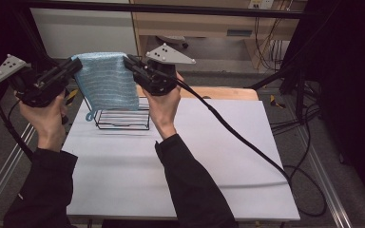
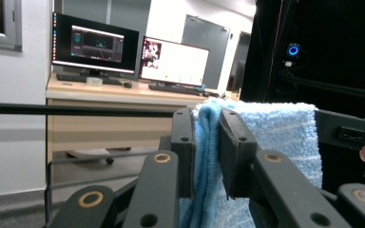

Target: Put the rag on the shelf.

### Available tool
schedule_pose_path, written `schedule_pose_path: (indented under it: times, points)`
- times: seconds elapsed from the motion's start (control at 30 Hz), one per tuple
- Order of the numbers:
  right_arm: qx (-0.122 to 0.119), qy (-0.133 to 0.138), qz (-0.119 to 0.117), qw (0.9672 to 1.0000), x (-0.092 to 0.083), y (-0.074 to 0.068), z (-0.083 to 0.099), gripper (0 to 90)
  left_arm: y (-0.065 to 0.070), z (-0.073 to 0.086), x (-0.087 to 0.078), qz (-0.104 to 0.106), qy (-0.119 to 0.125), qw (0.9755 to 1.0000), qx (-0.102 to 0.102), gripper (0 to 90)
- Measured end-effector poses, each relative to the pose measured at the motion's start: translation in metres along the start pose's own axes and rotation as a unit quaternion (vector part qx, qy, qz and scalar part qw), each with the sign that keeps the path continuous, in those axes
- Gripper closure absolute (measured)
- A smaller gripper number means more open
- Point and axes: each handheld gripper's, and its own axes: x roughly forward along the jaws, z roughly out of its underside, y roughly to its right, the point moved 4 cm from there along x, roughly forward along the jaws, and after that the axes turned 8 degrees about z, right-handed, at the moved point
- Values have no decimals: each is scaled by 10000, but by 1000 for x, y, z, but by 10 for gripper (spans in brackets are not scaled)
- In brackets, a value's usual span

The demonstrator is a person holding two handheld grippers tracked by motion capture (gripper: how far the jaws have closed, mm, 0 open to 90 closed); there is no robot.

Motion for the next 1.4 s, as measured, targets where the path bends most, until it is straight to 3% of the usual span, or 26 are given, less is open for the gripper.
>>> schedule_pose_path:
  times: [0.4, 0.9, 1.17, 1.4]
  points:
    - [11, 134, 67, 9999, 18, 7, -24, 832, -12, -24, 15, -27, 45, 10000, 52, 776]
    - [159, 196, 183, 9995, 44, 26, -32, 833, -33, -42, 49, -137, -96, 9998, 118, 777]
    - [125, 202, 313, 9992, 58, 35, -41, 832, -43, -55, 66, -159, -109, 9997, 129, 777]
    - [160, 265, 474, 9984, 62, 44, -44, 832, -47, -60, 85, -158, -173, 9994, 270, 777]
